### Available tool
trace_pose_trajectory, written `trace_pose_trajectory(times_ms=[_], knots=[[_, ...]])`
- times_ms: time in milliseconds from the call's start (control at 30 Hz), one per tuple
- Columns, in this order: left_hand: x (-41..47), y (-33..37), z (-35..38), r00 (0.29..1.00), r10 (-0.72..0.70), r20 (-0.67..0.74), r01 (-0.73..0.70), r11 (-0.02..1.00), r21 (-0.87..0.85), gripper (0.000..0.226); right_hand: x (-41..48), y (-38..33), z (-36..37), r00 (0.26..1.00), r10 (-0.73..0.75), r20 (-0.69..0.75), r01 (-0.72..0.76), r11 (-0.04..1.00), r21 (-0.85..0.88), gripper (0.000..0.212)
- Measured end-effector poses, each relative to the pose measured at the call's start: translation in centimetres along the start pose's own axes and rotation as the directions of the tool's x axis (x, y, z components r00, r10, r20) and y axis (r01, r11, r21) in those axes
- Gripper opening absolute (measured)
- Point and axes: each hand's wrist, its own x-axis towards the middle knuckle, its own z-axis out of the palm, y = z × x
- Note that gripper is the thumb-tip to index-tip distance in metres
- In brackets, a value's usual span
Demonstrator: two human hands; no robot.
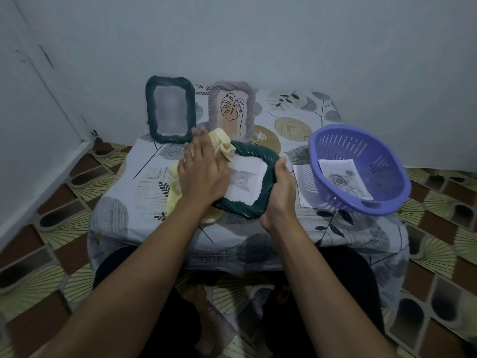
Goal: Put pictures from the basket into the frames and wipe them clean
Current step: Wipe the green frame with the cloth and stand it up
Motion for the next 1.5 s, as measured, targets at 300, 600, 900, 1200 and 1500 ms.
trace_pose_trajectory(times_ms=[300,600,900,1200,1500], knots=[[-4.5,2.3,1.5,0.882,0.459,0.109,-0.417,0.867,-0.273,0.07,0.8,-0.6,1.2,0.995,-0.097,-0.028,0.096,0.995,-0.009,0.035],[-2.0,-3.4,1.6,0.957,0.289,0.022,-0.287,0.955,-0.081,0.061,0.8,0.0,0.6,0.997,-0.031,-0.076,0.03,1.0,-0.007,0.066],[-0.9,1.3,-0.1,0.976,0.191,0.101,-0.183,0.979,-0.087,0.075,-0.3,0.8,2.2,0.995,-0.013,-0.101,0.008,0.999,-0.046,0.054],[-4.2,-2.9,2.1,0.792,0.593,0.144,-0.57,0.803,-0.172,0.058,0.3,1.2,1.0,0.985,-0.045,-0.164,0.042,0.999,-0.022,0.057],[-3.5,-8.1,2.4,0.972,0.198,0.127,-0.193,0.98,-0.054,0.067,1.0,0.8,-0.7,0.989,-0.086,-0.119,0.076,0.993,-0.085,0.034]])
